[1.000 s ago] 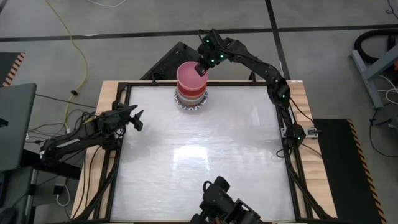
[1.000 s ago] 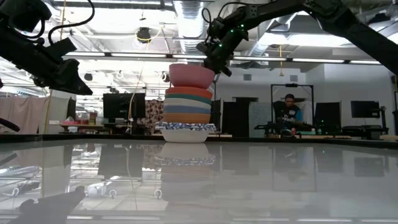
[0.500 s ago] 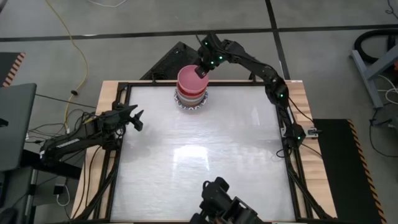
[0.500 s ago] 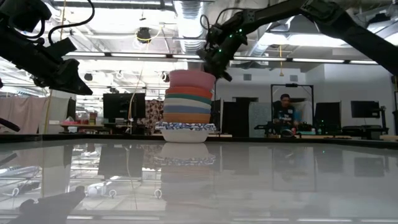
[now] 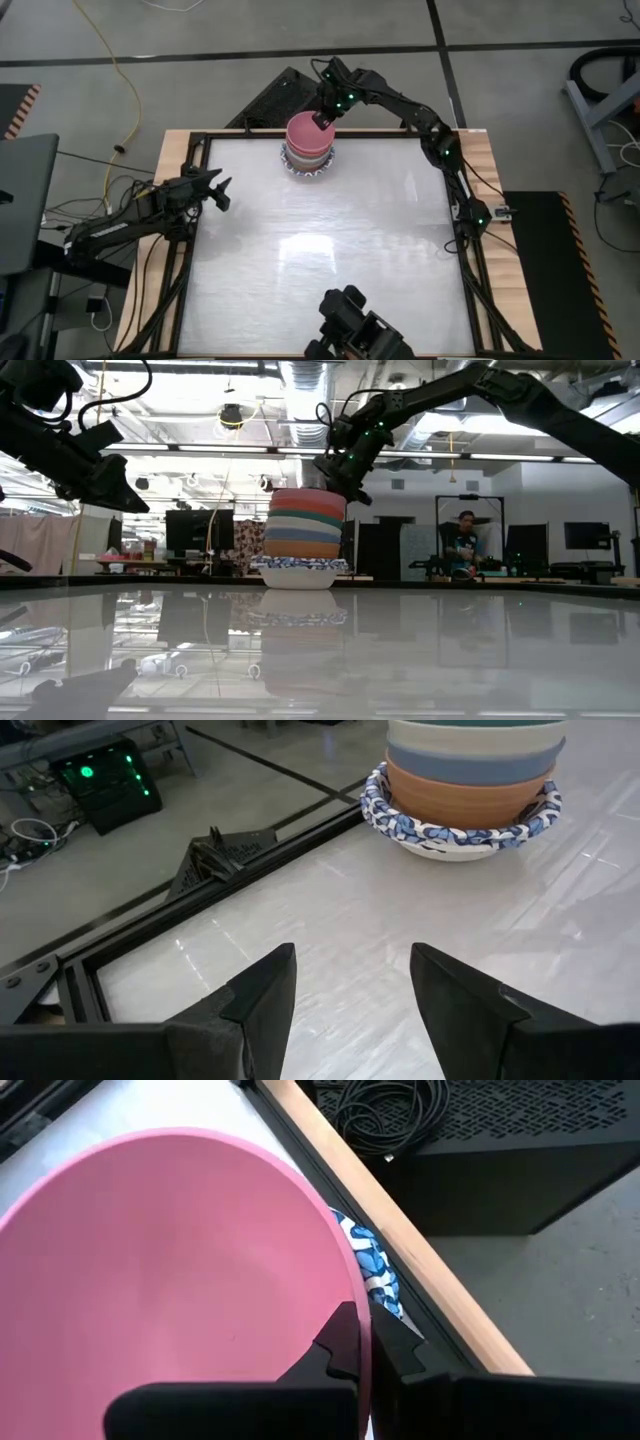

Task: Nest bowls inside each other
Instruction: Stack the pink bowl onto the stack of bowls

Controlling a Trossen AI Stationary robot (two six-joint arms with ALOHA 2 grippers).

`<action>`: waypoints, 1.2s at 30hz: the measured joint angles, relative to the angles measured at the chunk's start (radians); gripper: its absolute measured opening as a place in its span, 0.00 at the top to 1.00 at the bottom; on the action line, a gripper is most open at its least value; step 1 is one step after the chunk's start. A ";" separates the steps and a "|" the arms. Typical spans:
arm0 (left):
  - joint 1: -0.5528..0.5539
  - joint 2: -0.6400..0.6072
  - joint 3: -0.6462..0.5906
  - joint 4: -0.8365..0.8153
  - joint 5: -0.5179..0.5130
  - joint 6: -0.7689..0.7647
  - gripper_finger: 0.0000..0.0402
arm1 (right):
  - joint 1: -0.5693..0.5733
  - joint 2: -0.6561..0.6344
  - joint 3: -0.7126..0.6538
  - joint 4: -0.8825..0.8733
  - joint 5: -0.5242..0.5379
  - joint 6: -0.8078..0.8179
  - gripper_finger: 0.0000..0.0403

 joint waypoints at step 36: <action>0.000 0.000 0.000 0.000 0.000 0.000 0.53 | 0.030 0.004 0.000 0.030 0.001 0.042 0.85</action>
